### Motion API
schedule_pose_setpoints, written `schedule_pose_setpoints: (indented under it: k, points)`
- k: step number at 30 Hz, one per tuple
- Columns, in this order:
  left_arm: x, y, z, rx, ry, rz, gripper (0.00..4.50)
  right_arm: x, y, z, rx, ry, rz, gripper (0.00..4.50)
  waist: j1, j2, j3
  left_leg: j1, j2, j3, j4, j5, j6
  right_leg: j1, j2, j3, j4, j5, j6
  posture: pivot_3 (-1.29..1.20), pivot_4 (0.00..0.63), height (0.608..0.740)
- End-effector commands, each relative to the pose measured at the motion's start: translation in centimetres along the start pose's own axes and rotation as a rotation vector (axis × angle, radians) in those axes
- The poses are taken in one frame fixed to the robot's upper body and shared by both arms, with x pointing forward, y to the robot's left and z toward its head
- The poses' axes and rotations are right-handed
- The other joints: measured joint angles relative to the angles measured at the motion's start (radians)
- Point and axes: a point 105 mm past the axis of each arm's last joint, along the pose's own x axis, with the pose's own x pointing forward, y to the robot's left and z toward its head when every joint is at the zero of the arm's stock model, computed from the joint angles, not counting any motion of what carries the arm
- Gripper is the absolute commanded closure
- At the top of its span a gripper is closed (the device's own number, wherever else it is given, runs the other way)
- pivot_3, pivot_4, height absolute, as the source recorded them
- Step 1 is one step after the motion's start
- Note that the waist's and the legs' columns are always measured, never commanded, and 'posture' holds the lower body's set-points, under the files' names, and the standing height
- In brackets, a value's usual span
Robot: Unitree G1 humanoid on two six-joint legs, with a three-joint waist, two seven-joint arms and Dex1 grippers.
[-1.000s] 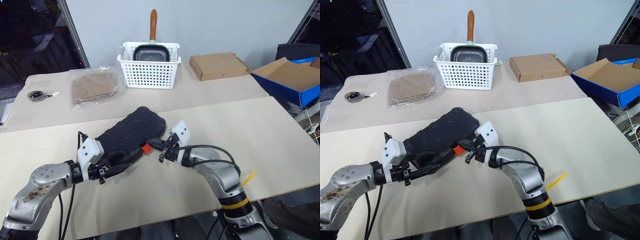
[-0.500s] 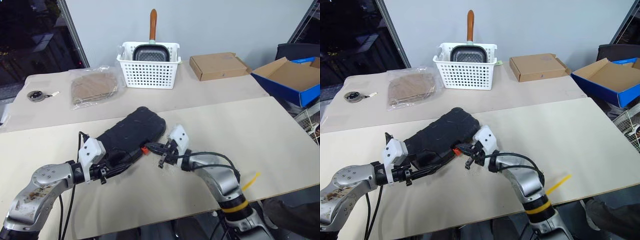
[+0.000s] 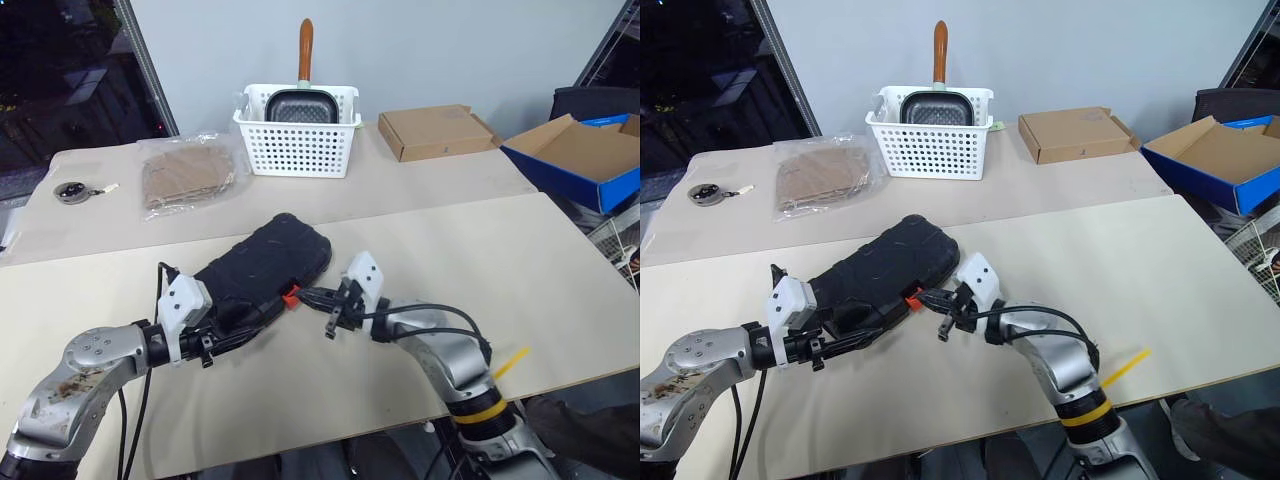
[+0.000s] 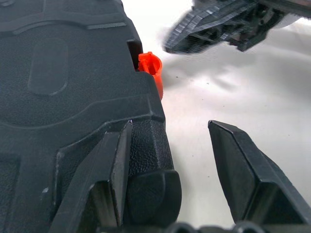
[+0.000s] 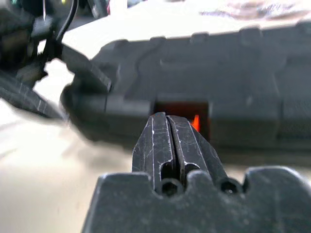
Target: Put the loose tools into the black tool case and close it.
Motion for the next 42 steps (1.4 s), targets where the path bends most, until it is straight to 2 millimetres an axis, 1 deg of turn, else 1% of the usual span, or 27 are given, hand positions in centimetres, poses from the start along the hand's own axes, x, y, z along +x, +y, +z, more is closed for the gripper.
schedule_pose_setpoints:
  k: [1,8,15,18,20,23,25,26,29,31,33,35,36,42]
  points:
    - [0.0,-0.2,-0.9,-0.033,0.042,-0.004,1.83,0.3,0.0,0.3,-0.026,-0.024,-0.013,4.42,0.000,0.000,0.000,0.000,0.000,0.000,0.000,0.000,0.000,0.000,0.000,0.000,0.000,0.000,0.000,0.00,0.150,0.740]
    - [0.0,-0.2,-1.0,-0.036,0.042,0.002,1.83,0.7,-0.3,-2.7,-0.011,0.095,-0.058,4.42,-0.002,0.000,0.000,0.000,0.000,0.000,0.000,0.000,0.000,0.000,0.000,0.000,0.000,0.000,0.000,0.00,0.150,0.740]
    - [0.1,-0.3,-1.1,-0.043,0.041,0.002,1.83,1.7,-0.7,-3.6,-0.011,0.079,-0.103,4.42,-0.003,0.001,-0.001,0.002,0.000,0.000,0.000,0.000,0.000,0.001,0.000,0.000,0.002,0.000,0.000,0.00,0.150,0.740]
    - [0.1,-0.4,-1.1,-0.045,0.042,0.002,1.83,2.1,-0.8,-1.9,0.008,-0.028,-0.109,4.42,-0.004,0.001,-0.001,0.002,0.000,0.000,0.000,0.000,0.000,0.001,0.000,0.000,0.002,0.000,0.000,0.00,0.150,0.740]
    - [0.1,-0.4,-1.1,-0.046,0.041,0.002,1.83,1.8,-0.8,-0.6,0.002,-0.085,-0.109,4.42,-0.004,0.001,-0.001,0.002,0.000,0.000,0.000,0.000,0.000,0.000,0.000,0.000,0.002,0.000,0.000,0.00,0.150,0.740]
    - [0.1,-0.4,-1.0,-0.046,0.041,0.003,1.83,0.6,-1.0,1.2,0.008,-0.158,-0.112,4.42,-0.002,0.001,0.000,0.001,0.000,0.000,0.000,0.000,0.000,0.000,0.000,0.000,0.003,0.000,0.000,0.00,0.150,0.740]
    - [0.1,-0.3,-1.1,-0.046,0.042,0.004,1.83,-0.3,-0.8,1.8,0.006,-0.169,-0.095,4.42,-0.001,0.001,0.000,0.001,0.000,0.000,0.000,0.000,0.000,0.000,0.000,0.000,0.002,0.000,0.000,0.00,0.150,0.740]
    - [0.1,-0.3,-1.1,-0.046,0.042,0.004,1.83,-0.9,-0.6,1.8,0.008,-0.149,-0.078,4.42,0.000,0.001,0.000,0.000,0.000,0.000,0.000,0.000,0.000,0.000,0.000,0.000,0.001,0.000,0.000,0.00,0.150,0.740]
    - [0.3,-0.2,-1.1,-0.046,0.044,0.003,1.83,-2.4,-0.3,1.1,0.004,-0.070,-0.049,4.42,0.001,0.001,0.000,-0.001,0.000,0.000,0.000,0.000,0.000,0.000,-0.001,0.000,-0.001,0.000,0.000,0.00,0.150,0.740]
    - [0.4,-0.2,-1.1,-0.046,0.048,0.000,1.83,-3.1,-0.2,-0.1,0.005,0.020,-0.038,4.42,0.002,0.001,0.000,-0.001,0.000,0.000,0.000,0.000,0.000,0.000,-0.001,0.000,-0.001,0.000,0.000,0.00,0.150,0.740]
    - [0.6,-0.2,-1.3,-0.044,0.058,0.000,1.83,-3.4,0.0,-2.0,0.009,0.129,-0.035,4.42,0.002,0.001,0.000,-0.001,-0.001,0.000,0.000,0.000,0.000,0.000,-0.001,0.000,-0.001,0.000,0.000,0.00,0.150,0.740]
    - [0.7,-0.1,-1.4,-0.042,0.063,-0.001,1.83,-3.2,0.0,-3.2,0.003,0.192,-0.044,4.42,0.001,0.001,0.000,0.001,-0.001,0.000,0.000,0.000,0.000,0.001,-0.001,0.000,0.000,0.000,0.000,0.00,0.150,0.740]
    - [0.8,-0.1,-1.4,-0.041,0.064,-0.002,1.83,-2.8,0.0,-3.6,-0.009,0.208,-0.046,4.42,0.001,0.001,0.000,0.001,-0.001,0.000,0.000,0.000,0.000,0.001,0.000,0.000,0.000,0.000,0.000,0.00,0.150,0.740]
    - [0.9,0.0,-1.3,-0.034,0.072,-0.004,1.83,-0.5,-0.6,-3.3,-0.019,0.180,-0.073,4.42,0.002,0.001,0.000,0.001,-0.001,0.000,0.000,0.002,-0.002,0.001,0.000,0.000,0.001,0.000,0.000,0.00,0.150,0.740]
